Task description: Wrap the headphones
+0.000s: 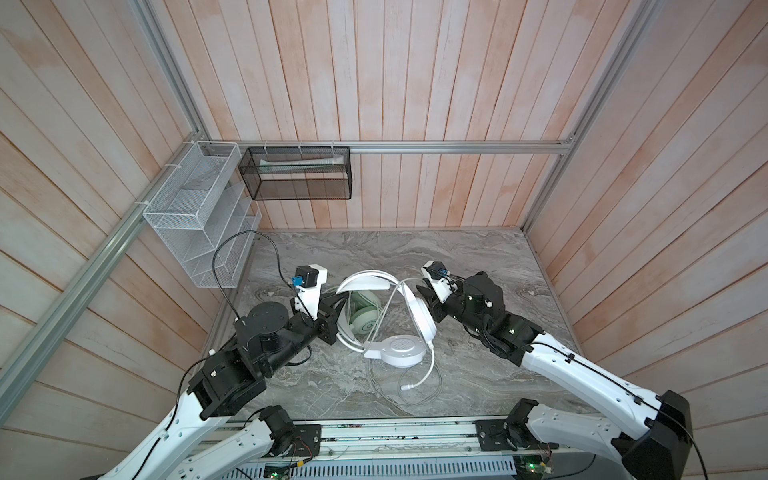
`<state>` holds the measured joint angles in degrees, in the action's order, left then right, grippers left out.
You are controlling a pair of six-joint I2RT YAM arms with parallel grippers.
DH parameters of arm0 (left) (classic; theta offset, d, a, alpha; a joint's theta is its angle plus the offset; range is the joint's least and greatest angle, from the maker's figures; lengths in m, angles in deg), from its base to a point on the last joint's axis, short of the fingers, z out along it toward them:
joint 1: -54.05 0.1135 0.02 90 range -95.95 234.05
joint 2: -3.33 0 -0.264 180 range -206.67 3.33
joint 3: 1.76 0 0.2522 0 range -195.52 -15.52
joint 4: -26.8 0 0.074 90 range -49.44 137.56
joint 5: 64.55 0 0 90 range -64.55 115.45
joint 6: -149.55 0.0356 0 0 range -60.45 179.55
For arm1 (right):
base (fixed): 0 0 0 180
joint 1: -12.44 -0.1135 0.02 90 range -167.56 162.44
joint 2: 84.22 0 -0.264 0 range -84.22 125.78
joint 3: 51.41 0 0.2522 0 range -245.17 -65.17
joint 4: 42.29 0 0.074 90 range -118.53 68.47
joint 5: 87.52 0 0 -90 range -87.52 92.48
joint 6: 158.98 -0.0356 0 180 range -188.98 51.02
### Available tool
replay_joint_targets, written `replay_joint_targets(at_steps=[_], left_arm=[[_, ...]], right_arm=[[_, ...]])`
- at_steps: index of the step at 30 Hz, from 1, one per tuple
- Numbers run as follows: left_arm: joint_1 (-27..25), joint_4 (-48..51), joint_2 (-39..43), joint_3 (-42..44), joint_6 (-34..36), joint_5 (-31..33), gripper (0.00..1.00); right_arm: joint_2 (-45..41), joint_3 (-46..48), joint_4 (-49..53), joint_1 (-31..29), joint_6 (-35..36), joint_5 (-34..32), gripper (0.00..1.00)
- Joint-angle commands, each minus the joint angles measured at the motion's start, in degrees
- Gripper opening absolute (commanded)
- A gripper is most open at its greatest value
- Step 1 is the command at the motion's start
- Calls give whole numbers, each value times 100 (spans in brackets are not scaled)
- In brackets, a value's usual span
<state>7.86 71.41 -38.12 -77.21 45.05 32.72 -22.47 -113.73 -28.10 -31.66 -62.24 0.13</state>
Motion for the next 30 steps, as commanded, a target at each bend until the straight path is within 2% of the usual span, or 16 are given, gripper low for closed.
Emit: replay_joint_targets(at_steps=[1, 9, 16, 20, 22, 26, 28, 30], left_arm=[[-13, -105, -96, -480, -631, 191, 0], [-12, 421, -635, -1340, -1243, 410, 0], [57, 719, -1020, -1849, -1503, 530, 0], [185, 868, -1293, -2255, -1478, 489, 0], [313, 942, -1443, -2469, -1500, 377, 0], [511, 942, -1675, -2733, -1614, 134, 0], [554, 882, -1772, -2807, -1690, 35, 0], [572, 809, -1846, -2889, -1753, -13, 0]], right_arm=[[-243, 316, -481, 24, -373, 364, 34], [-887, 1278, -1294, 16, -1034, 686, 57], [-1610, 2234, -1873, 25, -1543, 624, 67], [-2115, 2920, -2428, 22, -1983, 173, 71], [-2383, 3370, -2959, 30, -2323, 105, 77], [-2321, 3902, -3521, 23, -2705, 333, 80], [-2074, 4165, -4058, 4, -2934, 557, 92], [-1784, 4321, -4476, -75, -3059, 604, 97]])
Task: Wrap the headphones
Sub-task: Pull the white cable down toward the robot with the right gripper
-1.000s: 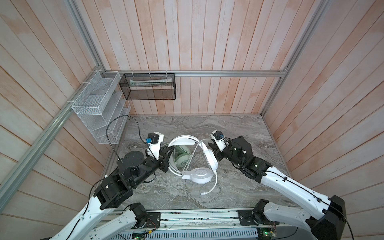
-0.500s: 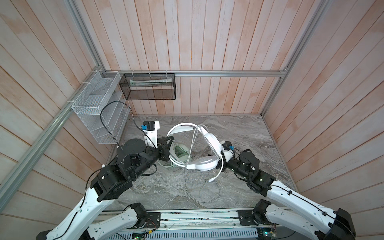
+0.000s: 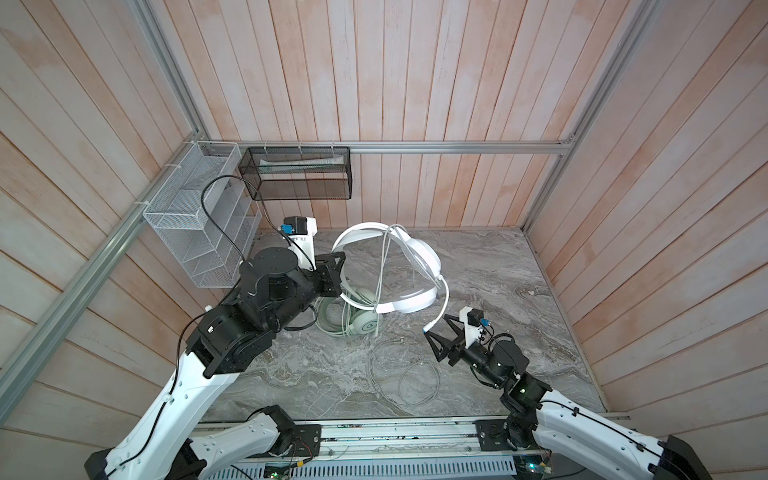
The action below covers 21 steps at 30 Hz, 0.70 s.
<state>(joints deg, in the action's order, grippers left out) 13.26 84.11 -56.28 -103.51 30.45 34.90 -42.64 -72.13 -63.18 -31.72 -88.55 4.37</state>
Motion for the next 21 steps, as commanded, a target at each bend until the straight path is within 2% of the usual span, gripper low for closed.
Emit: replay_joint_targets(at_steps=[1, 8, 14, 17, 21], left_arm=[[45, -491, -77, -312, -302, -251, 0], [98, -435, -375, -851, -289, -260, 0], [142, -361, -570, -1112, -263, -278, 0], [201, -282, -653, -1203, -293, -277, 0], [291, -297, -699, -1230, -329, -345, 0]], right_arm=[[413, 204, -1121, -127, -433, 144, 96], [1696, 220, -1810, -504, -258, 58, 92], [2773, 343, -2601, -602, -401, -101, 83], [3196, 346, -2903, -636, -439, 0, 70], [3675, 179, -2995, -847, -367, -3, 46]])
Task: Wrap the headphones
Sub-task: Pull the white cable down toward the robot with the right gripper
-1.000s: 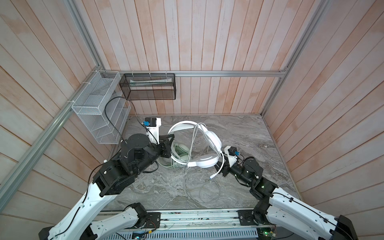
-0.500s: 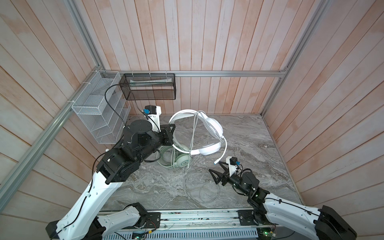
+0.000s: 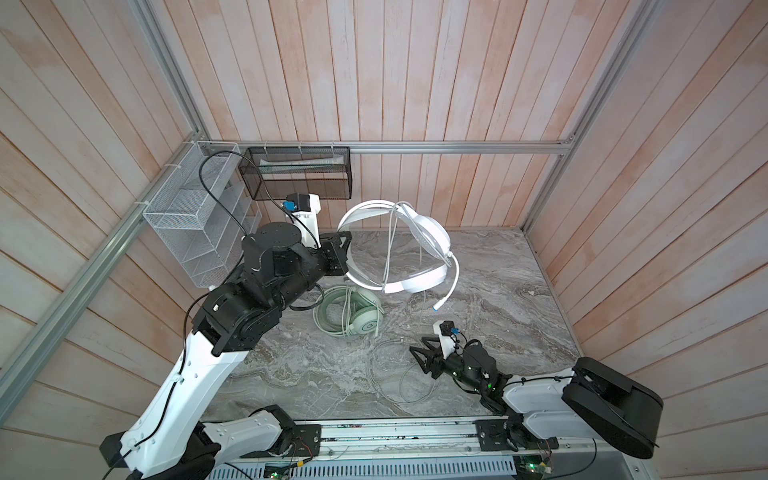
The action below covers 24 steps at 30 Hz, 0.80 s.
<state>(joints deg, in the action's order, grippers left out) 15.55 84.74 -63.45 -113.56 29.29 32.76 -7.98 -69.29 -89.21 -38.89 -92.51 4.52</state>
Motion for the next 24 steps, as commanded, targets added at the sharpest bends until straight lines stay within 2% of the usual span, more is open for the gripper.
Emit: replay_joint_targets(at_steps=[1, 5, 9, 13, 20, 22, 24], left_arm=[[86, -377, 12, -233, -217, -126, 0], [293, -399, -37, -216, -256, -195, 0], [840, -467, -114, -169, -322, -499, 0], [1468, -746, -190, -10, -469, -739, 0], [1926, -1037, -722, 79, -685, -505, 0], [2224, -1080, -941, 25, -964, -631, 0], [2547, -1150, -1108, -18, -1358, -1014, 0]], right_arm=[[281, -155, -360, -229, 56, -104, 40], [358, -312, -142, -614, 173, -602, 12], [228, -467, 250, -1011, 286, -1081, 0], [-52, -643, 847, -1480, 378, -1619, 0], [-369, -1696, 2598, -2738, 951, -2258, 0], [-276, -1990, 2936, -3074, 1072, -2246, 0], [-68, -2248, 3203, -3375, 1145, -2287, 0]])
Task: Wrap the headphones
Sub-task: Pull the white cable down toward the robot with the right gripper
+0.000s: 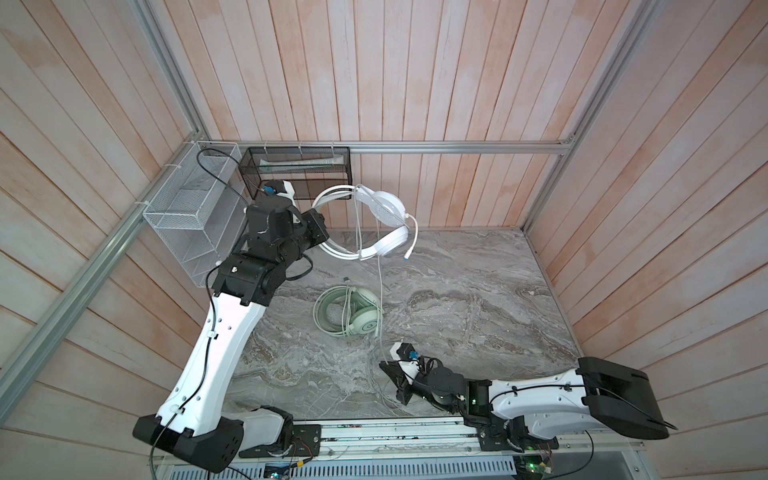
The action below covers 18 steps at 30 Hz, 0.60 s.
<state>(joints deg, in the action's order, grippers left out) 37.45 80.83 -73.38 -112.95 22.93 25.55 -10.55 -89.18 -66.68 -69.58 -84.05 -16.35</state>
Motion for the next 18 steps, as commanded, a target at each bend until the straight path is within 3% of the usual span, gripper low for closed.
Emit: replay_joint_targets(at_steps=[1, 8, 18], left_arm=[[445, -823, -176, -75, -868, -371, 0], [760, -1172, -534, 42, -1603, -715, 0], [769, -2040, -58, 1294, -1847, -1090, 0]], right_arm=[[326, -397, 1052, -440, 353, -174, 0], [1636, -1358, 1664, -1022, 549, -84, 0], [1014, -1371, 1618, -1038, 749, -631, 0]])
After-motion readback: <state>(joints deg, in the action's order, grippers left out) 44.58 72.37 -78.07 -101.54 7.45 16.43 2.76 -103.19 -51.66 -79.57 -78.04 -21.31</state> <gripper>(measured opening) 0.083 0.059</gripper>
